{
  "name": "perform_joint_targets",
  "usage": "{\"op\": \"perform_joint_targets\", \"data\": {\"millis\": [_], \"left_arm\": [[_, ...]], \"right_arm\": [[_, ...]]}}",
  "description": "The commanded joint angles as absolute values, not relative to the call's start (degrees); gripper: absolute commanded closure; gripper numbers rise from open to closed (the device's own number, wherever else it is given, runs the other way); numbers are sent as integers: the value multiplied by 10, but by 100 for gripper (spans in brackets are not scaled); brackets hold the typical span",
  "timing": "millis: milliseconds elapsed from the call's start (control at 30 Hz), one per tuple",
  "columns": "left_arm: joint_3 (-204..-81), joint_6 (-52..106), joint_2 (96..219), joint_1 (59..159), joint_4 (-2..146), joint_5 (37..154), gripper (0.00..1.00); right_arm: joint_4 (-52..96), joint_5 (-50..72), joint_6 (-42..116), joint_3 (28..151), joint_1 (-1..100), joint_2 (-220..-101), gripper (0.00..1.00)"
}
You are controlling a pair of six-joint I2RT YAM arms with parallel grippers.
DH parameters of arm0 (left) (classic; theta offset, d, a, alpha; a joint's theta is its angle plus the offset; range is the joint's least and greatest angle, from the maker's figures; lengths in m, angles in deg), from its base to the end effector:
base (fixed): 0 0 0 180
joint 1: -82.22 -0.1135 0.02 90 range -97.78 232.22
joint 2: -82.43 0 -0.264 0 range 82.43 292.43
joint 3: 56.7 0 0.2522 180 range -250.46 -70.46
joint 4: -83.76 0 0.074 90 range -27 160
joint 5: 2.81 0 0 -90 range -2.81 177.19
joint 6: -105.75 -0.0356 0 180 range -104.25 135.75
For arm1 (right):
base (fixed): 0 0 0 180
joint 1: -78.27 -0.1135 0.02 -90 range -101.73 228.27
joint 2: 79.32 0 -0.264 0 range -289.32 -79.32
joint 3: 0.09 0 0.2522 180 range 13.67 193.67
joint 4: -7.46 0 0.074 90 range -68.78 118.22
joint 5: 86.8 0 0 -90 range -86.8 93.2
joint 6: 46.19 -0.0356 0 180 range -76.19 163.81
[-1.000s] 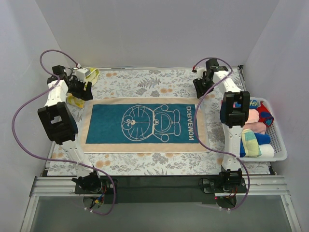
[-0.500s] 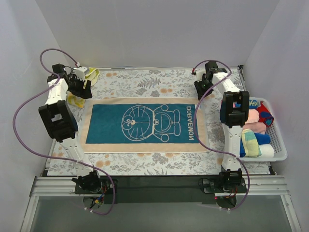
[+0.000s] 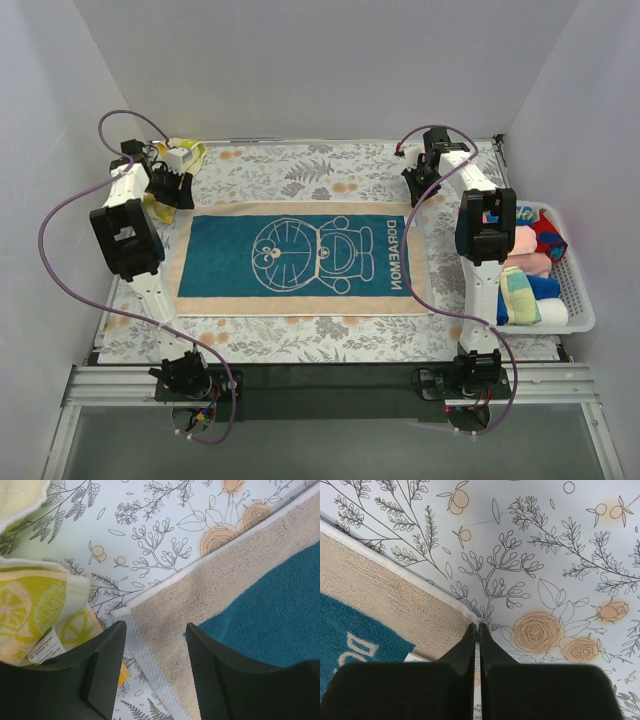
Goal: Roll the towels
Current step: Fold the towel
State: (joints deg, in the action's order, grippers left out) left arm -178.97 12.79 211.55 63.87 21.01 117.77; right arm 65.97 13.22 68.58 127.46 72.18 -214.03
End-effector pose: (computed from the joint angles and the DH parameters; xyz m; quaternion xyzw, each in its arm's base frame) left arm 0.4551 0.1319 0.1902 -0.0808 0.9471 -0.2235 0.2159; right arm 0.4974 0.0593 0.1703 -0.2768 0.9338 0.0502 0.2210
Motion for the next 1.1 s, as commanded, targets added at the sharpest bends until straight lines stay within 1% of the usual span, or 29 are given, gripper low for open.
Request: {"op": "perform_joint_targets", "data": {"millis": [0,267,367,467,900,933,1067], "left_arm": [[-1820,122,2118,650,218,1164,53],[-1837,120,2138,655,238,1129,54],[-1853,122,2155,654,229,1112,56],[-1868,118,2170,654,213,1096,60],[-1821,107,2165,654,225,1075,61],[-1818,107,2167,654,225,1079,62],[-1806,103,2165,655,221,1093,72]], "right_arm": [[680,130,694,1262,718,-2125,99],[679,130,703,1240,716,-2111,99],[678,130,701,1234,716,-2108,99],[678,127,700,1236,717,-2108,99],[680,124,704,1243,716,-2108,99],[680,123,704,1242,715,-2107,99],[679,123,705,1241,716,-2105,99]]}}
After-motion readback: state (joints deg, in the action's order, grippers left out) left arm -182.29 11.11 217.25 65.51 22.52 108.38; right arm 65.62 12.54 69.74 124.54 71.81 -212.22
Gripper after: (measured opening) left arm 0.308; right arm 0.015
